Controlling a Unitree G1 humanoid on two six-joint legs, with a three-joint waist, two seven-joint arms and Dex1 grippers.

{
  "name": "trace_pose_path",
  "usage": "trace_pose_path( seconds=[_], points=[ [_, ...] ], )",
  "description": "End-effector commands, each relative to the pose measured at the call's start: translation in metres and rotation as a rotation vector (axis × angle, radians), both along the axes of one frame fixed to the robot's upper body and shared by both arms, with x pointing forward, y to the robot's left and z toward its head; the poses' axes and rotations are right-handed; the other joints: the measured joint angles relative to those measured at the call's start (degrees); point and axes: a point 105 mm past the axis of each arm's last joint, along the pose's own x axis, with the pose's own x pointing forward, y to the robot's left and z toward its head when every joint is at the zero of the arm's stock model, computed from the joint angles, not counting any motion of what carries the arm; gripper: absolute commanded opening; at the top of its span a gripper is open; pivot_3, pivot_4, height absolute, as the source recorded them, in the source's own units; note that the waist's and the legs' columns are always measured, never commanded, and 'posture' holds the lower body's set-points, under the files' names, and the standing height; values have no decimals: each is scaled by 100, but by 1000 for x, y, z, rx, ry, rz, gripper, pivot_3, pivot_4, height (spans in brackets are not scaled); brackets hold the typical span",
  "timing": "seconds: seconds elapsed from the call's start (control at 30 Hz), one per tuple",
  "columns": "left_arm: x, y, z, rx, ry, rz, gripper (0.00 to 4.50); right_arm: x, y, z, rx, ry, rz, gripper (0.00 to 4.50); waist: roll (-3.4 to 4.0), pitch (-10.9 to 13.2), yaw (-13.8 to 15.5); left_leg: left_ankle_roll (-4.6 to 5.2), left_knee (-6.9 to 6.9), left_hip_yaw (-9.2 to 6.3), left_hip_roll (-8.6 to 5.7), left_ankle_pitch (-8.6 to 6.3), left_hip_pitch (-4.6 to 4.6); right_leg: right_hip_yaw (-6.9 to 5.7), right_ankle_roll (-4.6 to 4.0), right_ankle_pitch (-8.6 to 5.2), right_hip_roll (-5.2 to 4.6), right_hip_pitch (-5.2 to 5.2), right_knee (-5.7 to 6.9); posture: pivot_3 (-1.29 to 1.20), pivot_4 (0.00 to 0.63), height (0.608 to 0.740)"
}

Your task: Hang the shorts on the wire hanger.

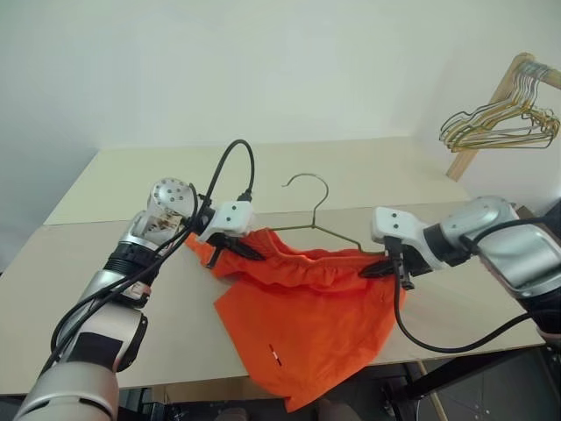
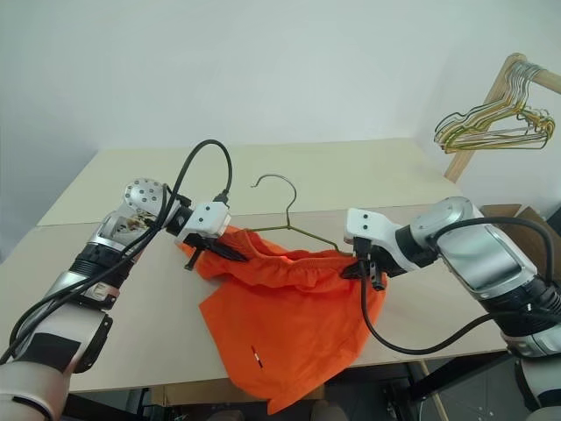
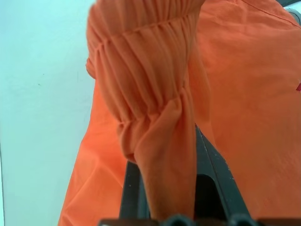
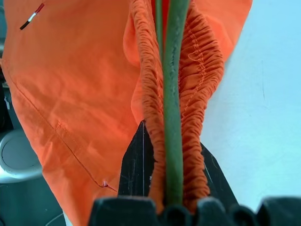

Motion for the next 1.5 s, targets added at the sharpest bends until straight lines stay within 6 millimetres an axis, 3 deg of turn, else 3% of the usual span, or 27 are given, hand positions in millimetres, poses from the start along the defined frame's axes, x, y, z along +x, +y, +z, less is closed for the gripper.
trace_pose_path(
  seconds=[0.03, 0.07, 0.17, 0.43, 0.53, 0.73, 0.97, 1.1, 1.27, 1.33, 1.5],
  points=[
    [2, -6, 16, -23, -61, -24, 1, -3, 9, 16, 48, -55, 32, 107, 0, 0, -2, 0, 0, 0, 0, 0, 0, 0, 0, 0, 0, 0, 1, -134, 0, 740],
    [2, -5, 15, -21, -60, -23, 1, -2, 9, 17, 61, -57, 15, 107, 0, 0, -2, 0, 0, 0, 0, 0, 0, 0, 0, 0, 0, -1, 2, -134, 0, 740],
    [2, -1, 13, -12, -55, -18, 1, 0, 6, 18, 99, -76, -38, 928, 0, 0, -3, 0, 0, 0, 0, 0, -1, 1, 0, 0, 0, -3, 5, -136, 0, 740],
    [2, 0, 13, -3, -53, -21, 1, -7, 6, 17, 126, -65, -48, 3598, 0, 0, -10, 0, 0, 1, 0, 0, -4, 5, 0, 0, -1, -9, 8, -140, 0, 740],
    [2, 0, 14, 0, -54, -24, 1, -8, 5, 17, 119, -64, -55, 4407, 0, 0, -18, 0, 0, 2, 0, 0, -4, 5, 0, 0, 0, -9, 8, -140, 0, 740],
    [3, 6, 10, 23, -45, -4, 1, -14, -17, 27, 154, -39, -162, 4462, 0, 0, -2, 0, 1, 2, -1, 0, -8, 5, 0, 0, -4, -9, 6, -151, 0, 740],
    [5, 6, 8, 26, -38, -2, 1, -23, -24, 33, 159, -48, -194, 4462, 0, 0, -30, 0, 0, 2, 4, 0, -5, 7, 0, -1, 1, -10, 9, -158, 0, 740],
    [5, 5, 8, 28, -40, -4, 1, -15, -30, 58, 236, -118, -237, 4462, 0, 0, -57, 0, 1, 4, 2, 0, -7, 8, 0, -1, -2, -9, 7, -161, 0, 740],
    [5, 4, 6, 31, -36, -11, 1, -13, 1, 97, 420, -190, -141, 4462, 1, 0, -148, 0, -3, 2, 7, 0, -4, 9, 0, -1, -1, -9, 8, -167, 0, 740],
    [6, 2, 7, 29, -36, -13, 1, -10, 17, 98, 449, -197, -117, 4462, 1, 0, -188, 0, -4, -1, 9, 0, -4, 8, 0, 0, 1, -9, 9, -169, 0, 740],
    [6, 1, 8, 26, -37, -17, 1, 5, 55, 77, 405, -163, -94, 4462, 4, -2, -299, 0, -3, -2, 6, 0, -12, 13, 0, 0, -6, -20, 19, -169, 0, 740]
  ],
)
